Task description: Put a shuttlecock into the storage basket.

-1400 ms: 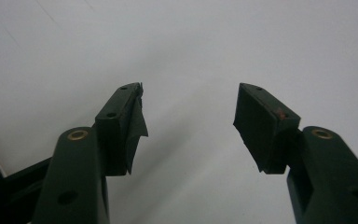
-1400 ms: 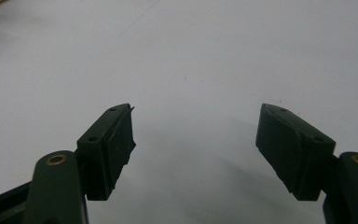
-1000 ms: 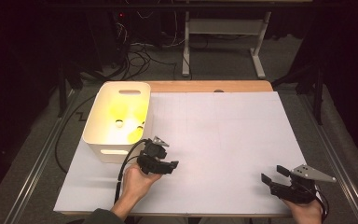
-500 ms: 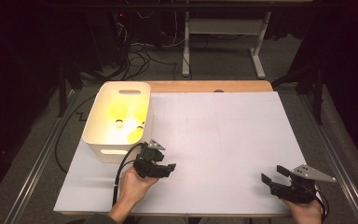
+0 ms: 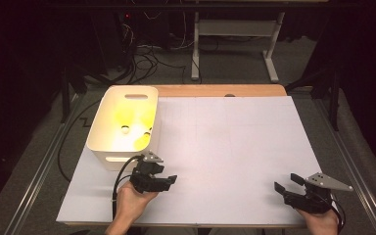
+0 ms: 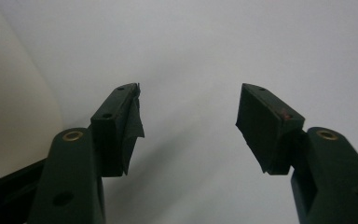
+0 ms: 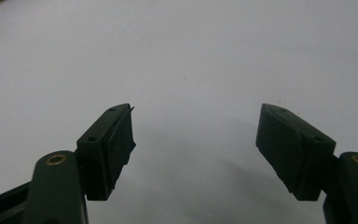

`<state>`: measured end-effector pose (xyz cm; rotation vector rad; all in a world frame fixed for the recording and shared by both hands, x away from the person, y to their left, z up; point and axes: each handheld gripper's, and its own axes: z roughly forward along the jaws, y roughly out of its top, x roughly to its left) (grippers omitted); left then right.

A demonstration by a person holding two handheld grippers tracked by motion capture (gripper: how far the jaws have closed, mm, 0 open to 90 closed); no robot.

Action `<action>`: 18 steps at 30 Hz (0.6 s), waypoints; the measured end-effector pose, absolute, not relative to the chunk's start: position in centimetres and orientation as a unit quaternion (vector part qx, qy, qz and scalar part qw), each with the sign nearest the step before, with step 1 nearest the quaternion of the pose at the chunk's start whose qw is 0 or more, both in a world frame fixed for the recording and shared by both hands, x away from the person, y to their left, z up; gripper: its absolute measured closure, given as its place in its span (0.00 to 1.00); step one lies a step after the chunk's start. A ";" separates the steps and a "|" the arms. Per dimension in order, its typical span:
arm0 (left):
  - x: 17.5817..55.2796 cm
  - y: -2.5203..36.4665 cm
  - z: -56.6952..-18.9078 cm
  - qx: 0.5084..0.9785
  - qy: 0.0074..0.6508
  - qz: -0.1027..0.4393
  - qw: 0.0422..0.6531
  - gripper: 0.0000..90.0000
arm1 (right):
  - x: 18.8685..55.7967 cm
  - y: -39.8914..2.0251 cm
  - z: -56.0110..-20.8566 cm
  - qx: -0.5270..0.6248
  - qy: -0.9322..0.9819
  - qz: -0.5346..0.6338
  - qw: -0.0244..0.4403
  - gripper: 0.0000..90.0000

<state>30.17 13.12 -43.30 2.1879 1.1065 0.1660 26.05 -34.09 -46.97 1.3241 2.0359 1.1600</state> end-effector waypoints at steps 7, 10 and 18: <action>29.6 14.2 -43.4 0.832 0.433 0.068 0.339 0.45 | 26.0 -34.1 -47.0 0.480 0.737 0.420 0.223 0.31; 29.3 14.7 -43.4 0.829 0.435 0.077 0.343 0.45 | 26.0 -34.1 -47.0 0.480 0.737 0.420 0.223 0.31; 28.6 16.1 -43.3 0.820 0.445 0.089 0.349 0.45 | 26.0 -34.1 -47.0 0.480 0.737 0.420 0.223 0.31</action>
